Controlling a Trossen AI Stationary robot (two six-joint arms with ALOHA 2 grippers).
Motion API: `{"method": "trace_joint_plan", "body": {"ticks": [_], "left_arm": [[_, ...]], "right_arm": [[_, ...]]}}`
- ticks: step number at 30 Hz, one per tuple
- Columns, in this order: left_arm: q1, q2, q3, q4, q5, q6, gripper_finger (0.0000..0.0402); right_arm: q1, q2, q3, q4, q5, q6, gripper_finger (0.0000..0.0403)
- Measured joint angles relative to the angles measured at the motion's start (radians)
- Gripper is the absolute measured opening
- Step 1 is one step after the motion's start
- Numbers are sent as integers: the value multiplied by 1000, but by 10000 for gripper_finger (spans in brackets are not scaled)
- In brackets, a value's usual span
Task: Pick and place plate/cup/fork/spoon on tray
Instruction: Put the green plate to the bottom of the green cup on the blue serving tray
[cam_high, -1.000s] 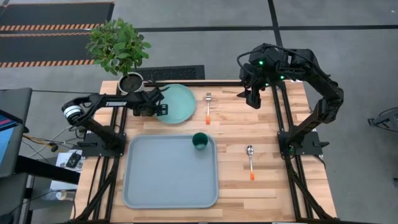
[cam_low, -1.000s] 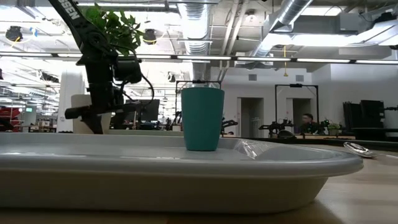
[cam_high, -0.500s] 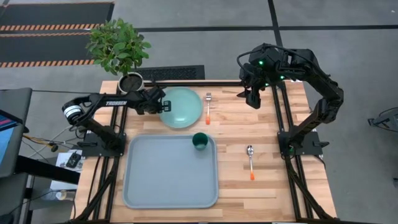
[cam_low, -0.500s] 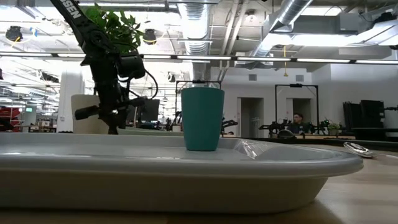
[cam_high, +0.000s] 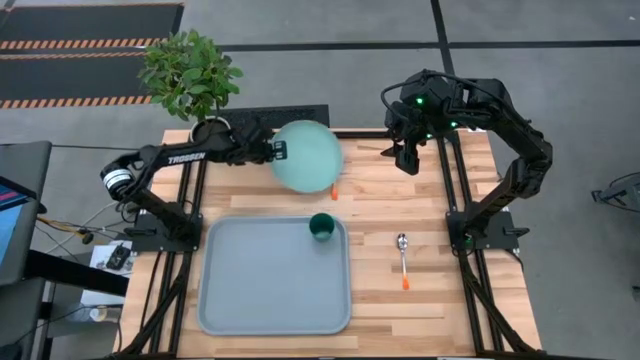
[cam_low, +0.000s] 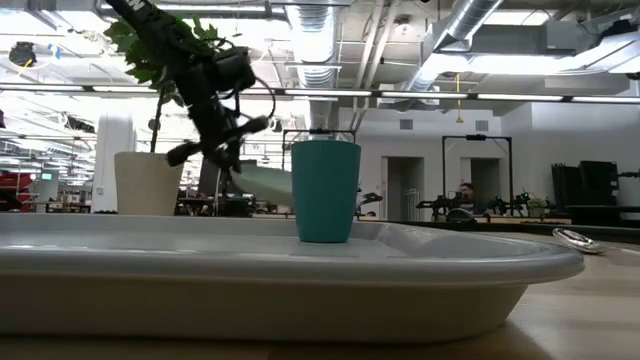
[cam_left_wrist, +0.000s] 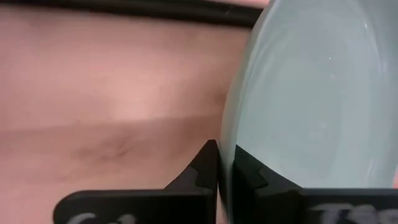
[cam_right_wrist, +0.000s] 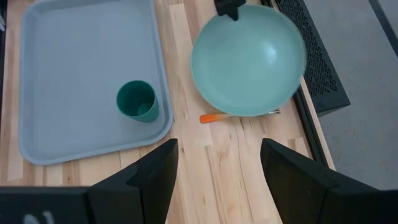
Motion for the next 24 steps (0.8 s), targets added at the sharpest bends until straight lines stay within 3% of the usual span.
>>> {"method": "trace_joint_plan", "body": {"ticks": [14, 24], "left_arm": [[-42, -33, 278, -24, 25, 60, 0], [-132, -158, 423, -370, -18, 113, 0]], "right_arm": [[0, 0, 0, -54, 1, -1, 255], [0, 0, 0, -53, 2, -1, 255]]}}
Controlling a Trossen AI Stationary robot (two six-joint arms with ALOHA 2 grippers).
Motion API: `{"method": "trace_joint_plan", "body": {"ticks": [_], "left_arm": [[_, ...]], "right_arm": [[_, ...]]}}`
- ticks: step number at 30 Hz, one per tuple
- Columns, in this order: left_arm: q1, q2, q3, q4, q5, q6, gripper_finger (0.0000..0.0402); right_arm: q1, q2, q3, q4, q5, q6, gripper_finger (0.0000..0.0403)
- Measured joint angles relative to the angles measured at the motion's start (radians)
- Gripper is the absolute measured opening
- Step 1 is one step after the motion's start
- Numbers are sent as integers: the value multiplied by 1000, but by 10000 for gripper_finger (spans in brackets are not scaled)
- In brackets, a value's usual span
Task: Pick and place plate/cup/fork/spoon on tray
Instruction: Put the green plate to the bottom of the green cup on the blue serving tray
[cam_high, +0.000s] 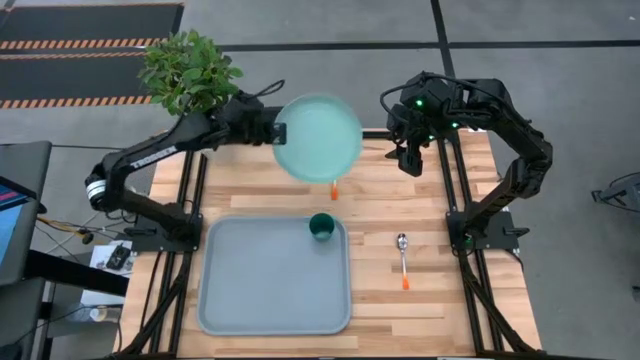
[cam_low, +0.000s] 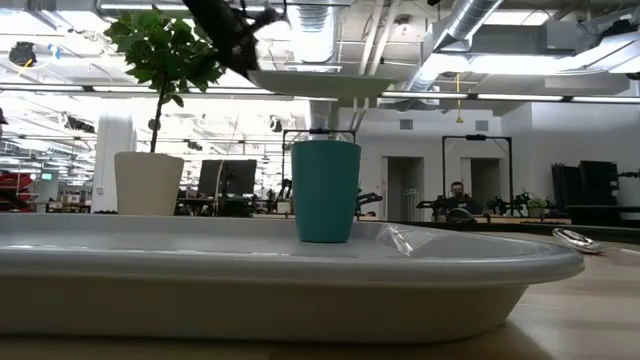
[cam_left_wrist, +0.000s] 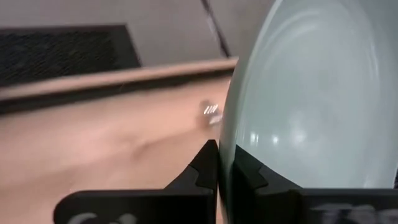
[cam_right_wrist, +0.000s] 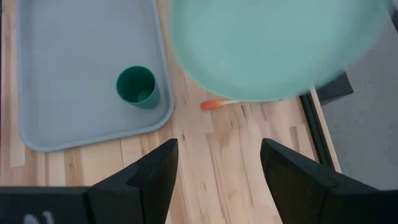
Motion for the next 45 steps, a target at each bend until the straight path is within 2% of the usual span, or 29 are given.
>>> {"method": "trace_joint_plan", "body": {"ticks": [4, 9, 14, 16, 21, 26, 30, 40, 43, 45], "left_arm": [[-51, -73, 0, -145, 26, -18, 0], [-152, -184, 0, -276, 178, -92, 0], [-291, -287, 1, -411, 275, -189, 0], [-366, -309, 1, -480, 282, -257, 0], [-590, -307, -4, -582, 226, -440, 0], [-770, -249, -53, -580, 203, -586, 0], [-854, -191, -117, -578, 172, -681, 0], [-931, -116, -343, -285, 175, -777, 0], [-936, -112, -410, -202, 130, -806, 0], [-936, -112, -462, -89, 95, -818, 0]], "right_arm": [[0, 0, 0, 0, 0, -1, 255], [0, -1, 0, 0, 0, -9, 255], [0, -1, 0, 0, 0, -23, 255], [0, -1, 0, 2, 0, -24, 255], [0, -1, 0, 9, 0, -30, 255], [0, -1, 0, 20, 0, -34, 255], [0, -1, 0, 27, 0, -35, 255], [0, -1, 0, 34, -1, -56, 255], [0, -1, 0, 32, -2, -60, 255], [0, -1, 0, 32, -2, -60, 255]]}}
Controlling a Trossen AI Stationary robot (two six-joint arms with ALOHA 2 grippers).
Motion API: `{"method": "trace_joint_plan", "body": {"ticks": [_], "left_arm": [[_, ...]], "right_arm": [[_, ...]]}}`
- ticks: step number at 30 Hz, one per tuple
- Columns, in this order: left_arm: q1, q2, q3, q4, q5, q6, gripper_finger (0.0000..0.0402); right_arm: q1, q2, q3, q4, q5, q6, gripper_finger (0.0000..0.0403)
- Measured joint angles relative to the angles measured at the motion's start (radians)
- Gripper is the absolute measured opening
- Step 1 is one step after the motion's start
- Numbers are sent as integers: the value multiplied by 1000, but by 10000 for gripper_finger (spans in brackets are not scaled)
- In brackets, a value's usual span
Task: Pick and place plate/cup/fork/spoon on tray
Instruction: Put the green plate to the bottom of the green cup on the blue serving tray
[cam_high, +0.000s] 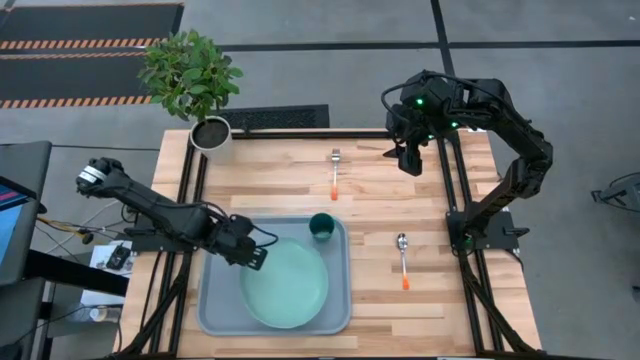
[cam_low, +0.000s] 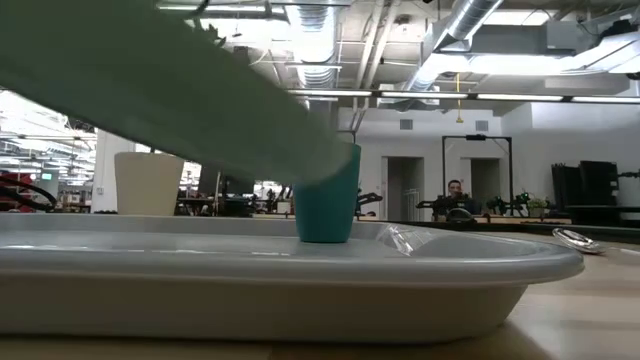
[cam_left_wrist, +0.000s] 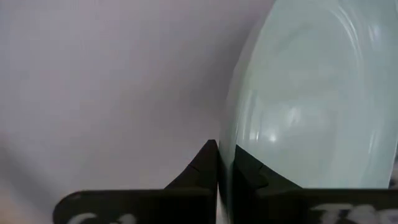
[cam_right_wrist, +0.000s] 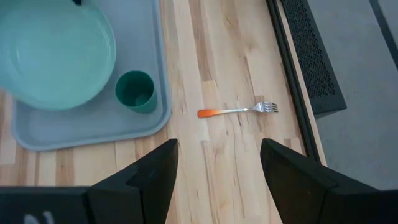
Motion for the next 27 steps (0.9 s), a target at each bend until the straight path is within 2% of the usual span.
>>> {"method": "trace_joint_plan", "body": {"ticks": [4, 7, 12, 21, 27], "left_arm": [[-6, 7, -95, 175, 1, -40, 0], [-18, 21, -136, 244, 3, -67, 0], [-29, 89, -151, 298, -18, -79, 0], [-48, 278, -151, 573, -34, -83, 0], [-40, 295, -130, 547, -77, -84, 0]], "right_arm": [[0, 0, 0, -2, 0, 0, 255], [0, 0, 0, -2, 0, 0, 255], [0, -1, 0, -2, -1, -3, 255], [0, -1, 0, -18, -1, 0, 255], [0, -1, 0, -20, -1, 0, 255]]}}
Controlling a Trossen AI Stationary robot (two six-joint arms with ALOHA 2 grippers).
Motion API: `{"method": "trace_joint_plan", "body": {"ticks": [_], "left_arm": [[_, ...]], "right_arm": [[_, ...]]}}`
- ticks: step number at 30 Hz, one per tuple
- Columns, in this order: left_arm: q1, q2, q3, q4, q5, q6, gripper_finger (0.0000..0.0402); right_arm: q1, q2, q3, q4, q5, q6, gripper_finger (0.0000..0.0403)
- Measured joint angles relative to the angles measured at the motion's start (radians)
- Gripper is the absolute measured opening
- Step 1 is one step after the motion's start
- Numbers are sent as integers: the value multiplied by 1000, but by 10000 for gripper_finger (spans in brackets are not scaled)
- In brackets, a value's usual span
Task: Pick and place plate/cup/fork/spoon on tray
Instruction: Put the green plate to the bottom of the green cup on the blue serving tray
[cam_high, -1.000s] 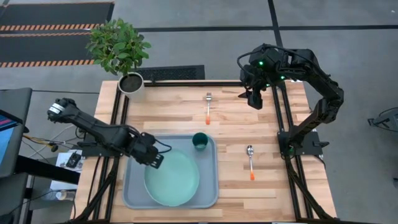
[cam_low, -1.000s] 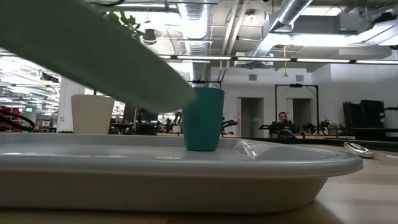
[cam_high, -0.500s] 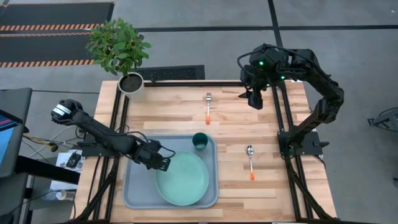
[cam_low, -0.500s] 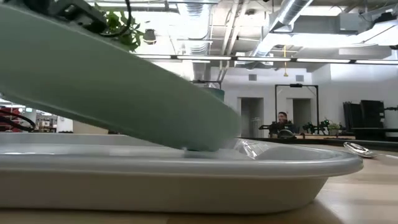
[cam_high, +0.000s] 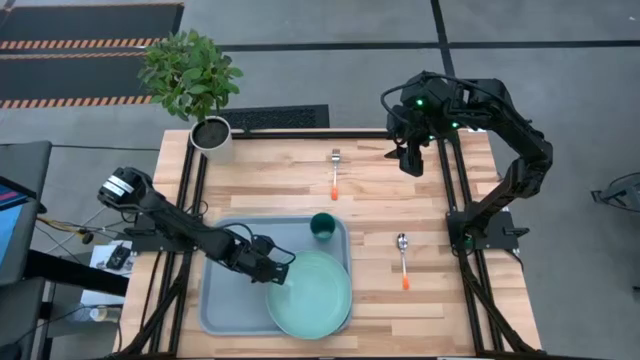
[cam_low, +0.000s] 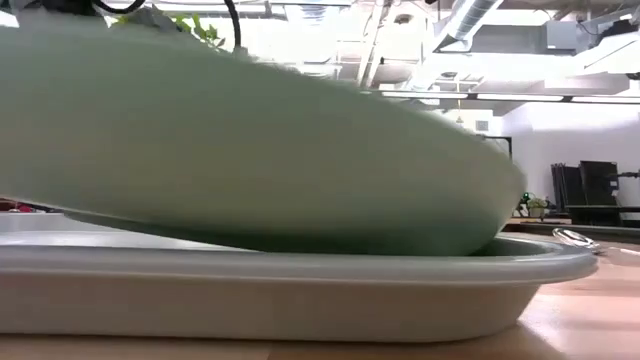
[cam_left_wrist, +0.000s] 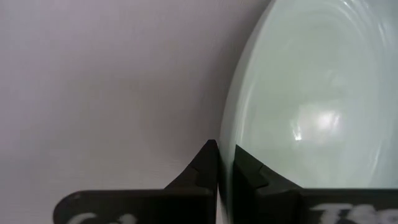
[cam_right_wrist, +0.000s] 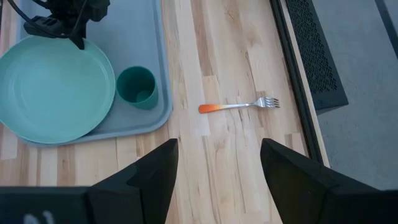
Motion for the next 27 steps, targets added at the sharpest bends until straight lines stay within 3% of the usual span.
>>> {"method": "trace_joint_plan", "body": {"ticks": [5, 18, 27], "left_arm": [[7, -4, 28, -82, -55, 0, 0], [10, -3, 29, -90, -58, 9, 3], [10, -4, 29, -83, -53, 8, 62]], "right_arm": [[0, 0, 0, 2, 0, 0, 255], [0, 0, 0, 4, 0, 0, 255], [0, 0, 0, 4, 0, 0, 255]]}}
